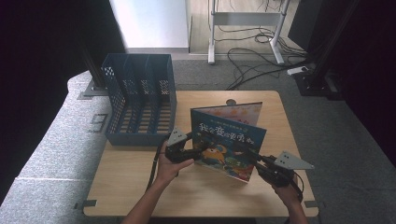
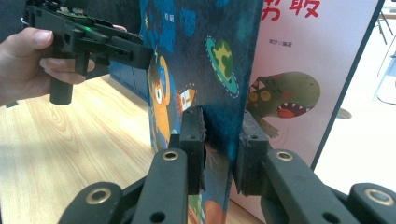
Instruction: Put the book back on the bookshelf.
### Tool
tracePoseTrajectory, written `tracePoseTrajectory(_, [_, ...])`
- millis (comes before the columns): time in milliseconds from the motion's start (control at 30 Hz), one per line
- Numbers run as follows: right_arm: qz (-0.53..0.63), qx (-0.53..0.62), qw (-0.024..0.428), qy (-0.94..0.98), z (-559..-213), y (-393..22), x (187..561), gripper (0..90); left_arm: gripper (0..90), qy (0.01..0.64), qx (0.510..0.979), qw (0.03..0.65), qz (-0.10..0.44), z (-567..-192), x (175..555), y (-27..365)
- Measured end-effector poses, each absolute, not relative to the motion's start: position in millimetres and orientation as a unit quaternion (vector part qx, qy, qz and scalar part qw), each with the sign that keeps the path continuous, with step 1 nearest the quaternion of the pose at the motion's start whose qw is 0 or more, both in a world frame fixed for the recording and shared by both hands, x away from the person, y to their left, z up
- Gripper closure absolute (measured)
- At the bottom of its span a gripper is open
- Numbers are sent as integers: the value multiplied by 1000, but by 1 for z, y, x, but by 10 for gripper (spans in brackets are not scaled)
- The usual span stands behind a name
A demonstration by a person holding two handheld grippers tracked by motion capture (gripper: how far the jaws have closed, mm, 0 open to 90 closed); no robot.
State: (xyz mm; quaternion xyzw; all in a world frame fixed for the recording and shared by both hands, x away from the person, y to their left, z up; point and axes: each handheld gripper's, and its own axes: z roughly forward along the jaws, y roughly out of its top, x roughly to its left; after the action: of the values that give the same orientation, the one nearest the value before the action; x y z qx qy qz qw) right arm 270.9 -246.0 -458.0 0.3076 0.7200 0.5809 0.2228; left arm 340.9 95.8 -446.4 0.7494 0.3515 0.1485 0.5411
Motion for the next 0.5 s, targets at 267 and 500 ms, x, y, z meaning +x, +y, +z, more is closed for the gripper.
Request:
tracePoseTrajectory(267, [579,314,224,718,-460,-248,273,736,312,342,755,543,135,-446,341,94])
tracePoseTrajectory(500, [574,327,232,714,-461,-247,276,705,337,343,752,547,135,-446,340,94])
